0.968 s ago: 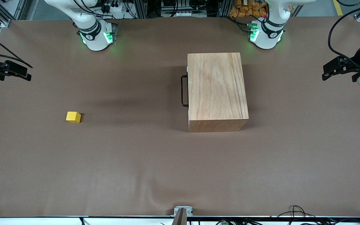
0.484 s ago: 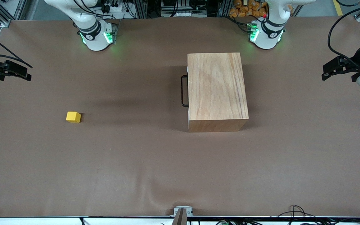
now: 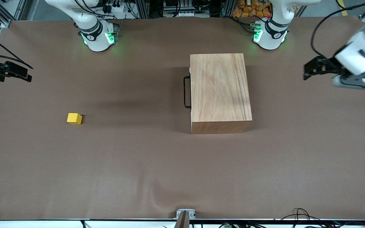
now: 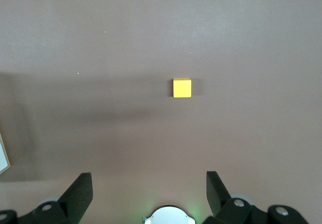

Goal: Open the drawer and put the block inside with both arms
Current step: 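Move the left gripper over the box toward the black drawer handle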

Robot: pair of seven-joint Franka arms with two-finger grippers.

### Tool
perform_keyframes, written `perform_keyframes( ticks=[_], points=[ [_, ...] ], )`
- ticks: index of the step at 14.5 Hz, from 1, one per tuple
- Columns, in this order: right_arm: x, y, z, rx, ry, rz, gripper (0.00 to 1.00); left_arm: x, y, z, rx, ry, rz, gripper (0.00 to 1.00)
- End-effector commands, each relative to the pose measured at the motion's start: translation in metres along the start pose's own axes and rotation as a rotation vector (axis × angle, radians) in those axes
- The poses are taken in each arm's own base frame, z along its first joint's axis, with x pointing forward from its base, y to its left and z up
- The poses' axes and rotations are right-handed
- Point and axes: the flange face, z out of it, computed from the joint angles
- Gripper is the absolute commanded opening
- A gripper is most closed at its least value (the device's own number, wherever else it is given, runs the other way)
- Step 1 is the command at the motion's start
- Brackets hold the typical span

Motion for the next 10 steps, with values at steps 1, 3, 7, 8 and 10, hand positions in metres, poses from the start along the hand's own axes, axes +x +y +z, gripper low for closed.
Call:
perform_keyframes(
  ticks=[1, 3, 7, 8, 10],
  points=[
    [0.002, 0.004, 0.001, -0.01, -0.007, -0.008, 1.0, 0.002, 0.064, 0.017, -0.001, -0.034, -0.001, 1.0],
    [0.004, 0.004, 0.002, -0.01, -0.009, -0.007, 1.0, 0.007, 0.114, 0.029, 0.006, -0.045, -0.005, 1.0],
    [0.007, 0.008, 0.006, -0.011, -0.015, -0.001, 1.0, 0.013, 0.186, 0.053, 0.003, -0.058, -0.007, 1.0],
    [0.008, 0.008, 0.007, -0.01, -0.016, -0.002, 1.0, 0.015, 0.198, 0.06, -0.02, -0.06, -0.003, 1.0],
    [0.009, 0.009, 0.008, -0.01, -0.016, -0.001, 1.0, 0.014, 0.231, 0.075, -0.072, -0.068, -0.062, 1.0]
  ],
)
